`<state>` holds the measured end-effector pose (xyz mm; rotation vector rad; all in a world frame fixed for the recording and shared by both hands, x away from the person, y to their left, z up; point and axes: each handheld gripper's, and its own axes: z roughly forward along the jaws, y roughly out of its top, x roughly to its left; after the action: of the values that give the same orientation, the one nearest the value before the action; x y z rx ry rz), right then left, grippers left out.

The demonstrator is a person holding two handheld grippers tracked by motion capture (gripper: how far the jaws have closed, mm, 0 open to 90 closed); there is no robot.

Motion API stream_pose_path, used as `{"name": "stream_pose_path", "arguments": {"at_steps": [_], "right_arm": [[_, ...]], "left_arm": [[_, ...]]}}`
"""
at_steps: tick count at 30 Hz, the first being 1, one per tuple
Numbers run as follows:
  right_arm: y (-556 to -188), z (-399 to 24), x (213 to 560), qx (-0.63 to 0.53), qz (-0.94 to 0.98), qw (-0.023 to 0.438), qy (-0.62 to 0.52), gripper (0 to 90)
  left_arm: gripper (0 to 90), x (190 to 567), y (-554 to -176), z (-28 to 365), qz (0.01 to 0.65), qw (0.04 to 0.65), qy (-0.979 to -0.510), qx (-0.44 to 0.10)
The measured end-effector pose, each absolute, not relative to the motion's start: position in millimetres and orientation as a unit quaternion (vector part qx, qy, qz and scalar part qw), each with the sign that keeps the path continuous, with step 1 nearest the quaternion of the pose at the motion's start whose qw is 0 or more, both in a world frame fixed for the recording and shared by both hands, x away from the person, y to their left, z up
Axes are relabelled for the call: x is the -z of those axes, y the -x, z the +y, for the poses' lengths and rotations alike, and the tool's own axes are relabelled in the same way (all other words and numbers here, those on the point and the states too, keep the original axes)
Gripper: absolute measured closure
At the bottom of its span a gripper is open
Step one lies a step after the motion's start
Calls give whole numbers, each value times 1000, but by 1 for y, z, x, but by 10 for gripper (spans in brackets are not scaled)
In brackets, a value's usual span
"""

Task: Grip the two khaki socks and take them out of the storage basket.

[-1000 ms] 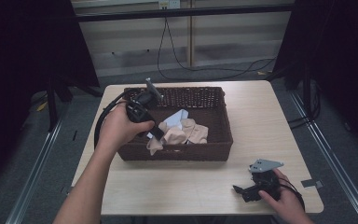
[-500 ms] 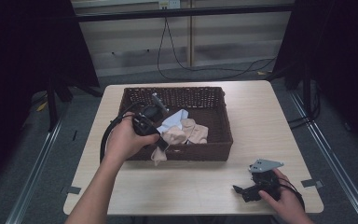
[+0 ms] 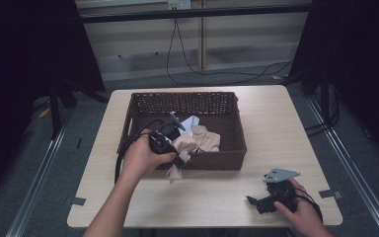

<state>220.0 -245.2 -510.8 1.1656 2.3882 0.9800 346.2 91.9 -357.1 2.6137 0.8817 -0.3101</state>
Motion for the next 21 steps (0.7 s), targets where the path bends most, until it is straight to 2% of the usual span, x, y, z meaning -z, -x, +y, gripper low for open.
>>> {"name": "stream_pose_path", "arguments": {"at_steps": [2, 3, 8, 10, 11, 15, 19, 21], "right_arm": [[-220, -245, 511, -342, 833, 154, -407, 0], [-220, -245, 511, -342, 833, 154, -406, 0], [-220, -245, 511, -342, 833, 154, -407, 0], [-220, -245, 511, -342, 833, 154, -407, 0], [-220, -245, 511, -342, 833, 154, -407, 0], [-220, -245, 511, -342, 833, 154, -407, 0], [-220, -245, 511, -342, 832, 154, -408, 0], [-220, -245, 511, -343, 832, 155, -407, 0]], "left_arm": [[615, 358, -346, 90, 305, 177, -929, 113], [615, 359, -345, 89, 305, 180, -928, 115], [396, 352, -347, 89, 304, 182, -930, 102], [387, 347, -347, 90, 304, 189, -928, 99], [341, 344, -348, 90, 305, 193, -928, 96], [301, 333, -354, 90, 306, 204, -926, 85], [257, 323, -363, 89, 311, 214, -924, 59], [203, 321, -373, 88, 319, 210, -923, 39]]}}
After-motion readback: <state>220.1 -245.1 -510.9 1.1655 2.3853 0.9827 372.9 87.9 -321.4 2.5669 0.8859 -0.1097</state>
